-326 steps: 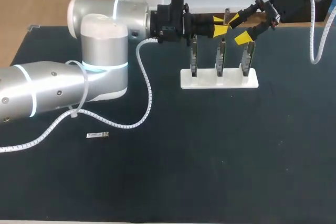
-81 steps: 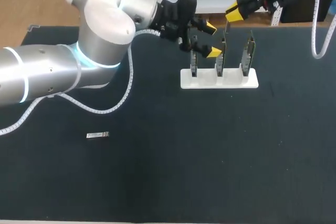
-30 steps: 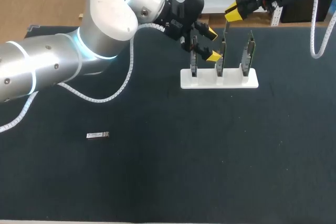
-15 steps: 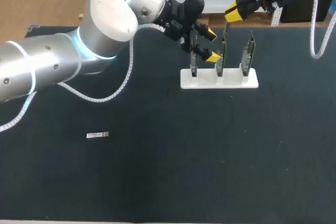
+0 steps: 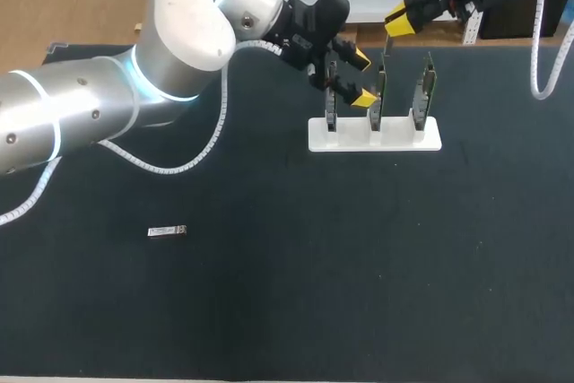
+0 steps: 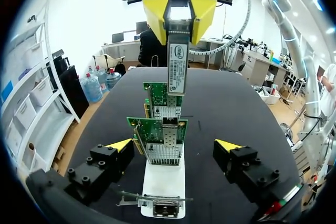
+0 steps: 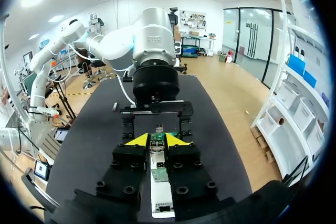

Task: Pick up the optical module with the left hand, and insert it into the network port with the right hand.

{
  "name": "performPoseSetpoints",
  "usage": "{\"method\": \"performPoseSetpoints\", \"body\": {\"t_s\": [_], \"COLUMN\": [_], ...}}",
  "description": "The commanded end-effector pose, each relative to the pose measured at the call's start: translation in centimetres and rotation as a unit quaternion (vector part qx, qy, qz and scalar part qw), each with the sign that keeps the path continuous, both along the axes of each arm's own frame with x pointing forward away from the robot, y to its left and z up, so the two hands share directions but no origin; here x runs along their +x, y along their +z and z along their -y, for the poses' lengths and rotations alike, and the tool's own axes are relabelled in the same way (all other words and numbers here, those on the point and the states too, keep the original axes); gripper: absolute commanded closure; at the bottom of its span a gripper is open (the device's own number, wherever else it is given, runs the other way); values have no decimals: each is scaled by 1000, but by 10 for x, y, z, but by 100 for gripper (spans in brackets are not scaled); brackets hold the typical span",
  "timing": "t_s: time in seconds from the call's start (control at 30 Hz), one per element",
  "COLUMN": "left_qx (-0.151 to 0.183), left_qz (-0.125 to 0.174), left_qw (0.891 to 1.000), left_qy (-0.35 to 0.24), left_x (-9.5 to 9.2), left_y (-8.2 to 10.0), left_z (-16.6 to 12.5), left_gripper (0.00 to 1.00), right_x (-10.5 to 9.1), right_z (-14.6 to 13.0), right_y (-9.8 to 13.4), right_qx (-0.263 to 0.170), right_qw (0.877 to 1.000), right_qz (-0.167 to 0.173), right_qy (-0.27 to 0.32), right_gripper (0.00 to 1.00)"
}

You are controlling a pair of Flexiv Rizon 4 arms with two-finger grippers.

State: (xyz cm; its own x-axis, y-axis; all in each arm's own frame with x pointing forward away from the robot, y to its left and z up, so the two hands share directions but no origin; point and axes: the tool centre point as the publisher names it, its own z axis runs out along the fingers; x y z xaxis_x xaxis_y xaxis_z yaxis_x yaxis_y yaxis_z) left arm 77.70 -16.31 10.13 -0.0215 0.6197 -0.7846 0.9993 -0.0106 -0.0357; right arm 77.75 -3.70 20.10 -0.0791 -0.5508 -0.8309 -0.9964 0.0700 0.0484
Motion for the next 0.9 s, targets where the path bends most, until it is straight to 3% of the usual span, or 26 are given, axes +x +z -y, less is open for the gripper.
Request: {"method": "performPoseSetpoints", "body": {"t_s": [0.03,0.9], "left_qx": [2,2], "left_qz": [-3,-4], "left_qw": [1000,1000], "left_qy": [1,-5], "left_x": [1,-3], "left_y": [0,0], "left_z": [0,2], "left_gripper": [0,0], "right_x": [2,0], "right_z": [0,1], "right_y": [-1,-1], "right_qx": [1,0], "right_qw": [1000,1000], "right_qz": [0,2], "right_qy": [1,5], "right_gripper": [100,100]}}
